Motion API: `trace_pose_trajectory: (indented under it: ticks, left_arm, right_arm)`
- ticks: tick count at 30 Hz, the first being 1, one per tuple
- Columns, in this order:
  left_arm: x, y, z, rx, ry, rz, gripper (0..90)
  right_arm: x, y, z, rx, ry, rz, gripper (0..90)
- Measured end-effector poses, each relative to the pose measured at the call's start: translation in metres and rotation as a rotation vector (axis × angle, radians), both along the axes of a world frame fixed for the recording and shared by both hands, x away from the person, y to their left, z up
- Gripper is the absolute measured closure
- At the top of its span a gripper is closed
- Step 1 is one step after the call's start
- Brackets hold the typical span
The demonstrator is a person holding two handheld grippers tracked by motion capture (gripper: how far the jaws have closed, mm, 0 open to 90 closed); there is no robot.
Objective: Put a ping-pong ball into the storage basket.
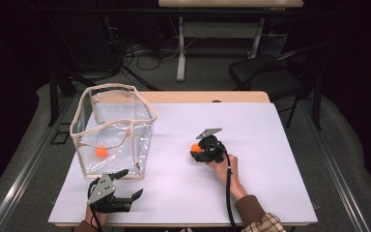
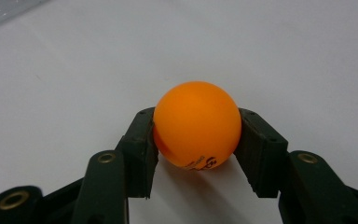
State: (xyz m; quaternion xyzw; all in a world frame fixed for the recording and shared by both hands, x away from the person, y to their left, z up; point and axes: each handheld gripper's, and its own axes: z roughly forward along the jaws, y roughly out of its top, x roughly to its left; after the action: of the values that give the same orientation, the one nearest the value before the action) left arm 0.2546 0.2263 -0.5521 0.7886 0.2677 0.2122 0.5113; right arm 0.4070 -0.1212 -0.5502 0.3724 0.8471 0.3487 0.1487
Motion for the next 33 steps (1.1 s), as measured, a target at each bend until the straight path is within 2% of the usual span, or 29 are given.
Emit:
trace_pose_trajectory:
  ticks: [15, 21, 33]
  left_arm:
    - [0.000, 0.000, 0.000, 0.004, 0.001, -0.004, 15.9]
    - [0.000, 0.000, 0.000, 0.002, 0.001, -0.006, 15.9]
    - [0.000, 0.000, 0.000, 0.004, -0.001, -0.004, 15.9]
  right_arm:
    - [-0.003, 0.000, 0.008, 0.006, -0.011, 0.004, 51.6]
    - [-0.005, 0.001, 0.014, -0.002, -0.021, 0.007, 51.6]
    - [-0.008, -0.005, 0.028, 0.018, -0.036, 0.004, 51.6]
